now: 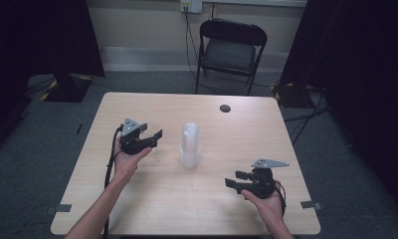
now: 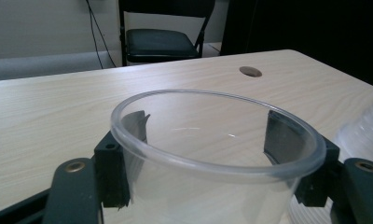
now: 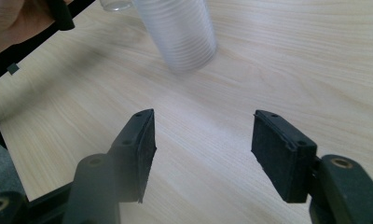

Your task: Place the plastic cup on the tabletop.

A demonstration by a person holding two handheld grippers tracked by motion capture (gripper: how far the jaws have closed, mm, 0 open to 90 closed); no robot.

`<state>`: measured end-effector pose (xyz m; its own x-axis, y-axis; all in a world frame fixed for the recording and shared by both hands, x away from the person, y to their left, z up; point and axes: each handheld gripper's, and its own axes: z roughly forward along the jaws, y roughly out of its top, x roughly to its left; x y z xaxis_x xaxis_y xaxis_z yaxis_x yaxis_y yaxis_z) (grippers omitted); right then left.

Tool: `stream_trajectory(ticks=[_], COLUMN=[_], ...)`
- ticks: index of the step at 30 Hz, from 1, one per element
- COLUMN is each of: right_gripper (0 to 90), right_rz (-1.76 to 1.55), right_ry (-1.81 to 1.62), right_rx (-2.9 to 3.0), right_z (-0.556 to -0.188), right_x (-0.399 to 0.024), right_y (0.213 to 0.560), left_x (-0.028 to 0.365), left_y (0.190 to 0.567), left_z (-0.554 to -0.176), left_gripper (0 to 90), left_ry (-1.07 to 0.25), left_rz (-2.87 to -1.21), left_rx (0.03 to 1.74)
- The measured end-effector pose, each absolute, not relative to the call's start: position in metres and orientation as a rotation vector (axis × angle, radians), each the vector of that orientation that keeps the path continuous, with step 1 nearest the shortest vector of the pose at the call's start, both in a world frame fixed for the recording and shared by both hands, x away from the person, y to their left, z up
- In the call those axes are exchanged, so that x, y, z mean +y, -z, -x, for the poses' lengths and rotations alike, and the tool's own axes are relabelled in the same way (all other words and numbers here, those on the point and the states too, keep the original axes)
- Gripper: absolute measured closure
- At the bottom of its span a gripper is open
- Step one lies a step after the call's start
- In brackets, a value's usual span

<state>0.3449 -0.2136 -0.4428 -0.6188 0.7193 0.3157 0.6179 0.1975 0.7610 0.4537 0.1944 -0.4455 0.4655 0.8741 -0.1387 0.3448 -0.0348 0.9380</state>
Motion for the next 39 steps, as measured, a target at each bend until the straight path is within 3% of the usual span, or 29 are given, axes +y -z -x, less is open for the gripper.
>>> stream_trajectory(ticks=[39], right_gripper=[39.7], right_rz=[-1.31], right_ry=[-1.393], right_rx=[2.356], right_z=[-0.343], right_x=[-0.209], right_y=[0.445], left_x=[0.188], left_y=[0.47], left_z=[-0.47], left_gripper=[24.3], left_ry=[-0.597], left_rz=[-1.686], left_rx=[1.119])
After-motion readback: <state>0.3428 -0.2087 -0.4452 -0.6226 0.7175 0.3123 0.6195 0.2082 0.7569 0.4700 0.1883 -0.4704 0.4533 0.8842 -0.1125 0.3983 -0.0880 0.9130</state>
